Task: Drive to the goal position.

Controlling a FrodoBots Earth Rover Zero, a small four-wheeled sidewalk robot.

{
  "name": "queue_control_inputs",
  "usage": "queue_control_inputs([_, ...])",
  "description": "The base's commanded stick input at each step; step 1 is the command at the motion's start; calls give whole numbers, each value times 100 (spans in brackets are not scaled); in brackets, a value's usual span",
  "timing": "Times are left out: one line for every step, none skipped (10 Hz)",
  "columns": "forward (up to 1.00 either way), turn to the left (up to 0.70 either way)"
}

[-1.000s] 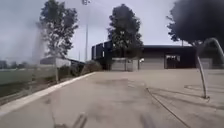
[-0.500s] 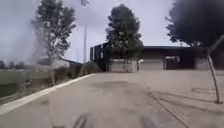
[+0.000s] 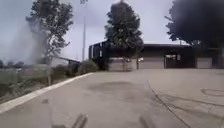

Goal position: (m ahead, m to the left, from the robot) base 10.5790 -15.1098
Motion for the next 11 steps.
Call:
queue_control_inputs([70, -11])
queue_control_inputs([70, 0])
queue_control_inputs([70, 0])
queue_control_inputs([70, 0])
queue_control_inputs([70, -27])
queue_control_inputs([70, -27])
queue_control_inputs([70, -25])
queue_control_inputs([70, -14])
queue_control_inputs([70, -2])
queue_control_inputs([70, 0])
queue_control_inputs([70, 0])
